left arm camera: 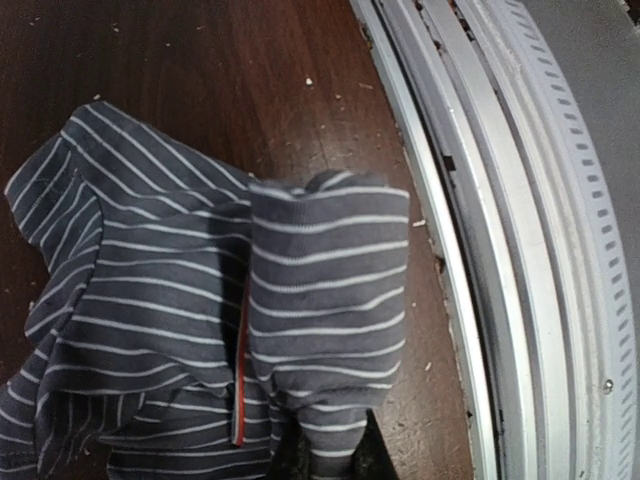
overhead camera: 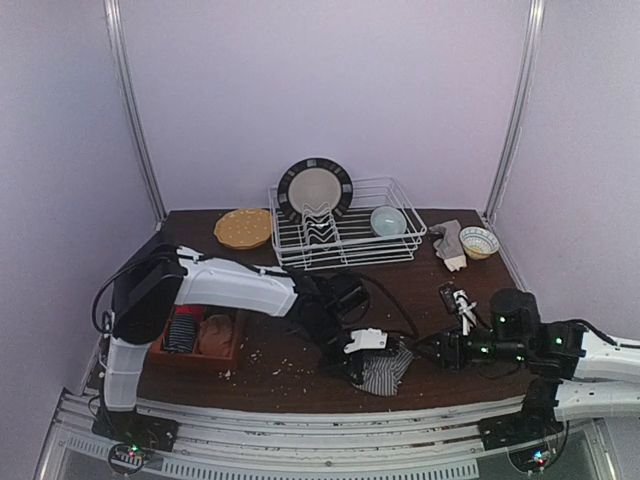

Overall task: Roll the underwear
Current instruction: Roll the underwear at the center of the board.

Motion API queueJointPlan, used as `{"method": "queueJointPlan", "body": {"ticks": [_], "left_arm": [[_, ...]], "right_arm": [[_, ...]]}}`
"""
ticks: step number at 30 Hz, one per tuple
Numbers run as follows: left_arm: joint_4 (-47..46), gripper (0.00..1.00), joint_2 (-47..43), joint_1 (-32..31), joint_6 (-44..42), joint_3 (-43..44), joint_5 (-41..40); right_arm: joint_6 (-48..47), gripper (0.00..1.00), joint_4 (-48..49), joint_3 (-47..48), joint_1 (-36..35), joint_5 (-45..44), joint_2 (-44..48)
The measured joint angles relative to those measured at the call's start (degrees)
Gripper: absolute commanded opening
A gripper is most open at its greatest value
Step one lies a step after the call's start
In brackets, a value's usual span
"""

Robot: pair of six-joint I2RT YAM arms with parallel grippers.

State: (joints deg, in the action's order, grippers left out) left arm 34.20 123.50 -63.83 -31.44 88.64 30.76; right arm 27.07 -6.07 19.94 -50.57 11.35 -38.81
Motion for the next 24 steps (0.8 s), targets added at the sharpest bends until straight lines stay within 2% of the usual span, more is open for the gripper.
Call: {"method": "queueJointPlan", "body": {"ticks": [3,5,10,14,21,24], "left_arm": [[5.2,0.00,3.2,0.5,-0.3,4.8,4.0],[8.4,0.00,5.0,0.7,-0.8,7.4,6.3],[15.7,0.00,9.4,1.4,-2.2,13.4,11.6],[19.6,0.00,11.1,2.6,-3.1,15.4,14.6],[24.2,0.00,14.2,3.5,-4.1,19.0,17.7],[25.5,0.00,14.9,3.6,-4.2,20.2,18.1]], "right_arm": [[-2.1,0.41,-0.2,-0.9,-3.7,-0.7,5.9],[-3.6,0.41,0.1,-0.9,-7.2,-2.3,6.0],[-8.3,0.43,-0.5,1.3,-19.3,-9.3,-3.9],[-11.6,0.45,-1.0,4.3,-26.0,-15.2,-11.9],[-16.7,0.50,-1.0,9.5,-31.9,-24.1,-24.1],[-16.9,0.53,-0.7,9.7,-32.5,-27.0,-23.3]]}}
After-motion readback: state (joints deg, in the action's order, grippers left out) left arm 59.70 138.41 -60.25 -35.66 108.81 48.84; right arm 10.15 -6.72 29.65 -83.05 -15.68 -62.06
